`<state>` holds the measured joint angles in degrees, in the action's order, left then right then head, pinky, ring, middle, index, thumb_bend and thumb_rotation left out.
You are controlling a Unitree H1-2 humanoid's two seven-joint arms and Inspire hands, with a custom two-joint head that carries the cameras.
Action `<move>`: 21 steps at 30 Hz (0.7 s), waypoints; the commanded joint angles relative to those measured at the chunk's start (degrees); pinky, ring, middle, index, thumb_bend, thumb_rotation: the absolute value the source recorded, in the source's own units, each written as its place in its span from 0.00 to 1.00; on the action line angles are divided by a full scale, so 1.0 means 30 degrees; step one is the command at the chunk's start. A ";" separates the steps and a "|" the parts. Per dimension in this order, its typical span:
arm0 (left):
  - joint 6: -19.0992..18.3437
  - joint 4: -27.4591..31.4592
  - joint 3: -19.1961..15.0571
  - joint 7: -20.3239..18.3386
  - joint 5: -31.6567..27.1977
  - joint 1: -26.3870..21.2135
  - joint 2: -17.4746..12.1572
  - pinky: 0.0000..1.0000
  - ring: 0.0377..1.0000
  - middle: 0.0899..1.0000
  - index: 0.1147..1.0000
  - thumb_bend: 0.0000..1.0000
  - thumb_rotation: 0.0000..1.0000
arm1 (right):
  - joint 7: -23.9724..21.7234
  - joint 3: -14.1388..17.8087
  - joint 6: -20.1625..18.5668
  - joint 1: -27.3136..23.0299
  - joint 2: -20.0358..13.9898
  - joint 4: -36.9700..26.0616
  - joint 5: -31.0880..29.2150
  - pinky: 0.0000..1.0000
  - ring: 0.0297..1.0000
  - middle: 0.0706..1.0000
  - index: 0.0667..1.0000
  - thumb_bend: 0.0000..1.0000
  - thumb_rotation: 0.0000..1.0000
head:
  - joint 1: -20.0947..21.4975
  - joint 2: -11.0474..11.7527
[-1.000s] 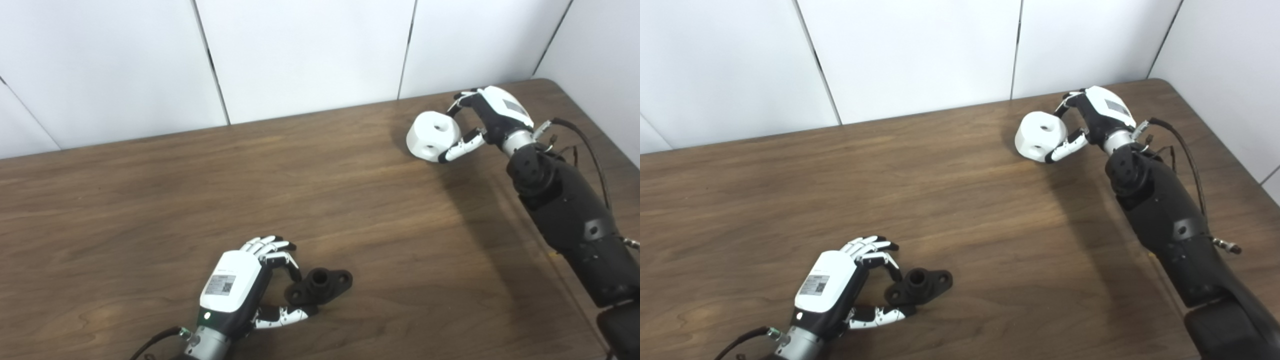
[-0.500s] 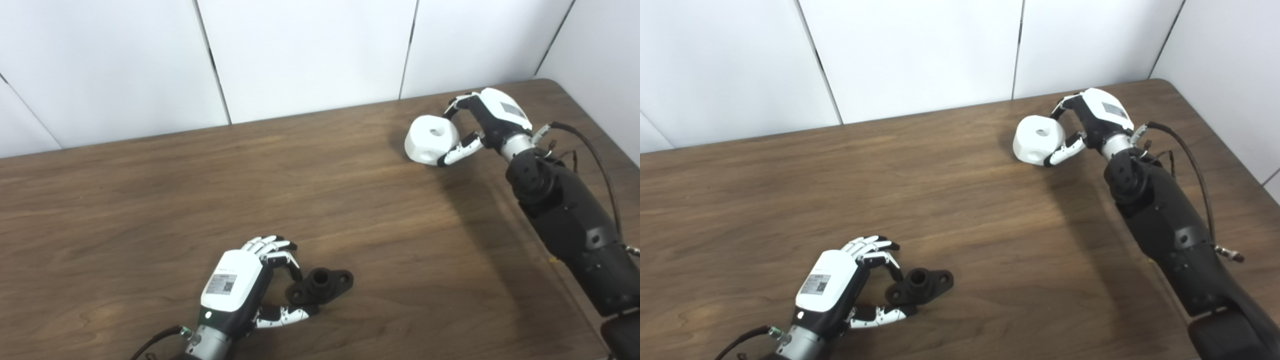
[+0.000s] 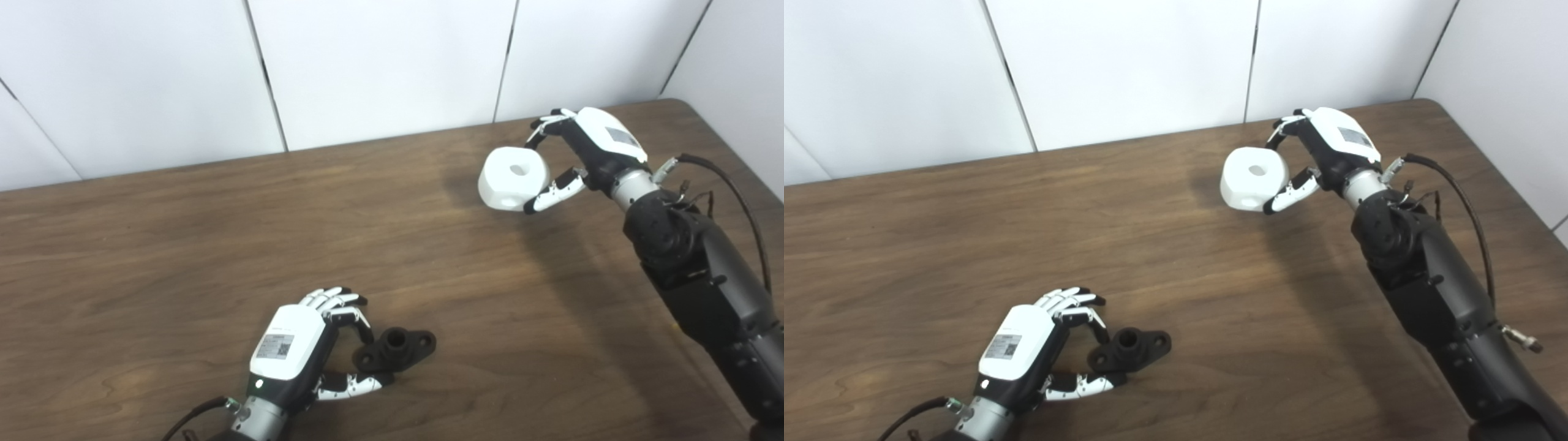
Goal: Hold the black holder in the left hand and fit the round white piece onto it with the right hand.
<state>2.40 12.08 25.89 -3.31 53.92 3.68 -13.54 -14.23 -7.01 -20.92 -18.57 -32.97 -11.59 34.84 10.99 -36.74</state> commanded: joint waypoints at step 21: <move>-0.2701 -0.1502 0.0754 -0.2057 0.1949 0.0429 0.0150 0.88 0.87 0.78 0.43 0.52 0.05 | -0.3957 -0.1163 -0.0761 0.1902 0.1036 -0.7775 0.0677 0.93 0.94 0.79 0.45 0.52 0.14 | -0.1446 -0.0615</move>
<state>-1.65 12.00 27.22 -3.49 55.96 3.24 -11.54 -26.43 -10.88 -24.73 -11.83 -29.71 -32.27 36.34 6.59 -38.50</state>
